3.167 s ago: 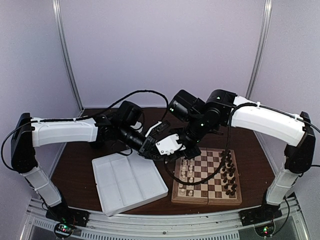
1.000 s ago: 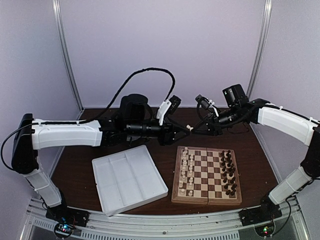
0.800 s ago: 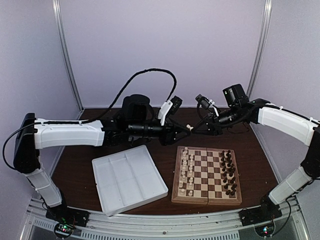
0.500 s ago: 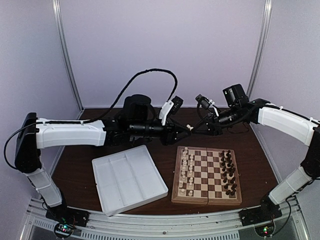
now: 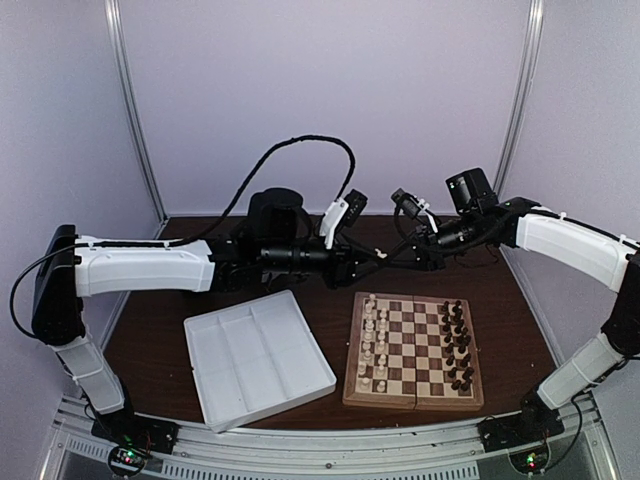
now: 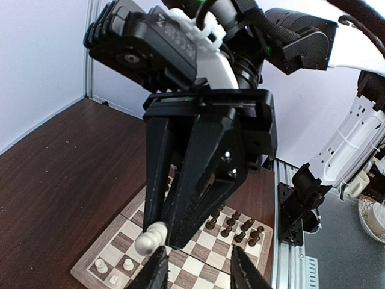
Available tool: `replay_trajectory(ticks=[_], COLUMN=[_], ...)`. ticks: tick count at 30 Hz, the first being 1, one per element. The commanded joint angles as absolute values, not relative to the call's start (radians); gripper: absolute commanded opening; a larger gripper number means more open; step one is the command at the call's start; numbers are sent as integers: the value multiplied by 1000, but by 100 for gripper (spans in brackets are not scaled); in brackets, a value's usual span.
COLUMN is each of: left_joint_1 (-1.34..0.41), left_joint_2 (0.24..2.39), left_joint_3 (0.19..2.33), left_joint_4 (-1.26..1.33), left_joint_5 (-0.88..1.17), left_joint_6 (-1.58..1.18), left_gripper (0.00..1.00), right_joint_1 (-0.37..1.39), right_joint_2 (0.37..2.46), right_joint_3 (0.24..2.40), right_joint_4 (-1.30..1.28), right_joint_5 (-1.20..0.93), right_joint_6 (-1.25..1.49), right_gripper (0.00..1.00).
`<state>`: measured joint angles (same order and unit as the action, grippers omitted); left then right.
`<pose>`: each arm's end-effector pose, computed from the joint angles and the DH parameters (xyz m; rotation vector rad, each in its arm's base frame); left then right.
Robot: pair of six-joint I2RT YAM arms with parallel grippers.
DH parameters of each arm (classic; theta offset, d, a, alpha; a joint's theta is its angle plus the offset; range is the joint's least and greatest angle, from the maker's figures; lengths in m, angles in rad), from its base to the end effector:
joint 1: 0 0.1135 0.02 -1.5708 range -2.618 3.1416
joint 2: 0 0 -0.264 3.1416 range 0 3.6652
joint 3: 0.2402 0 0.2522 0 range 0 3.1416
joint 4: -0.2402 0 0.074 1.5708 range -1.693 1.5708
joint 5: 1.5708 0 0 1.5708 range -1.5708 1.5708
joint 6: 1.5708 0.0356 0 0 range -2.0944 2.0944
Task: Set up the chess pieces on the board
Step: Pass from the right arm to the left
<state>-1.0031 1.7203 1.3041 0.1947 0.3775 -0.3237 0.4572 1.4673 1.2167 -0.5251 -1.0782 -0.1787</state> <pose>0.2105 -0.3545 0.3069 0.9291 1.7363 -1.2518 0.2641 0.1649 0.3099 -1.1794 1.8643 1.3922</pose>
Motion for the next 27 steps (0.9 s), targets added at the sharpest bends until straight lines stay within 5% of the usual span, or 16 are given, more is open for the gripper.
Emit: replay_trajectory(ticks=[1, 12, 27], left_joint_1=[-1002, -1001, -997], left_joint_2=[1727, 1726, 1802], left_joint_3=[1332, 1340, 1429], left_joint_4=[259, 222, 178], left_joint_5=[371, 236, 296], left_joint_6=[-324, -367, -436], left_gripper=[35, 30, 31], right_joint_1=[446, 445, 443], right_joint_2=[1435, 1424, 1411], right_joint_3=[1204, 1200, 1196], right_joint_4=[-500, -499, -499], right_joint_5=[-1092, -1094, -1113], right_joint_6=[-175, -178, -182], right_gripper=[16, 16, 17])
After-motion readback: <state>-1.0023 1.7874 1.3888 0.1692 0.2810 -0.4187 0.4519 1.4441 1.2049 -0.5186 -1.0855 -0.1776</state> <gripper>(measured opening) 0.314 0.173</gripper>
